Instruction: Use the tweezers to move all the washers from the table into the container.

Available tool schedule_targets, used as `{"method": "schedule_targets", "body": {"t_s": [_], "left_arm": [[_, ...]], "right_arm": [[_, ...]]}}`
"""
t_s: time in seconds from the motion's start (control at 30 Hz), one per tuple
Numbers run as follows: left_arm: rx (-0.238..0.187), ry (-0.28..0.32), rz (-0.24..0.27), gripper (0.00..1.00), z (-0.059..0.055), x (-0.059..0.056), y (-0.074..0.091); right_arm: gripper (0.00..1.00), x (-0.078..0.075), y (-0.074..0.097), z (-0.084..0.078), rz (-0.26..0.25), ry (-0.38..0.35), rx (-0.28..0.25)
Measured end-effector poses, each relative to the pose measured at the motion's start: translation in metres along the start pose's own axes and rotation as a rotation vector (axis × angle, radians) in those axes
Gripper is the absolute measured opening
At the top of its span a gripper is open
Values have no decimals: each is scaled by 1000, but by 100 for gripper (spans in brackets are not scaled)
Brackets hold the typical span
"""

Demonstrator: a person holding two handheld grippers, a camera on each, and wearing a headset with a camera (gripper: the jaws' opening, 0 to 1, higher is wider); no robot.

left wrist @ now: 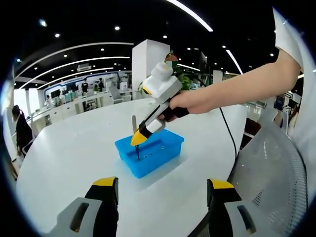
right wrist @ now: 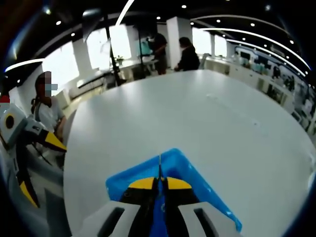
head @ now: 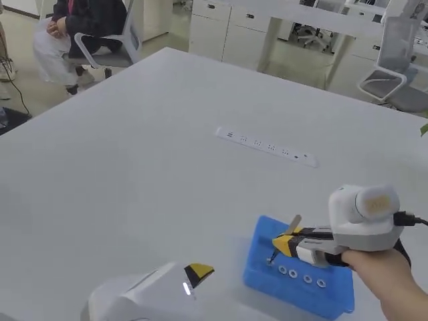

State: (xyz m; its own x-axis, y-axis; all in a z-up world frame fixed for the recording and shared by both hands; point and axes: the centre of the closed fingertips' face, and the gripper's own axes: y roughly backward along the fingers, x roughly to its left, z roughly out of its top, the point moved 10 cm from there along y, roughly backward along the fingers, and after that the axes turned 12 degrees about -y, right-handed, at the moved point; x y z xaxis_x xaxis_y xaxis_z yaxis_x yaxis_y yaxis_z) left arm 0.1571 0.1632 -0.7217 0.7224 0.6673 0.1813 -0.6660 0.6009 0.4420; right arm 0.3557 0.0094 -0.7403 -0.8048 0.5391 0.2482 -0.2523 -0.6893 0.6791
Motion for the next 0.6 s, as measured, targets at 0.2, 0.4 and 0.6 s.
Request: {"method": "schedule_targets", "body": {"t_s": [0.2, 0.4, 0.6], "left_arm": [[1, 0, -4, 74, -1, 0, 0], [0, -4, -7, 74, 0, -1, 0], [-9, 5, -5, 74, 0, 0, 0]], "right_arm": [[3, -3, -2, -1, -3, -2, 2], [4, -4, -3, -2, -2, 3, -1], [4, -5, 0, -1, 3, 22, -2]]}}
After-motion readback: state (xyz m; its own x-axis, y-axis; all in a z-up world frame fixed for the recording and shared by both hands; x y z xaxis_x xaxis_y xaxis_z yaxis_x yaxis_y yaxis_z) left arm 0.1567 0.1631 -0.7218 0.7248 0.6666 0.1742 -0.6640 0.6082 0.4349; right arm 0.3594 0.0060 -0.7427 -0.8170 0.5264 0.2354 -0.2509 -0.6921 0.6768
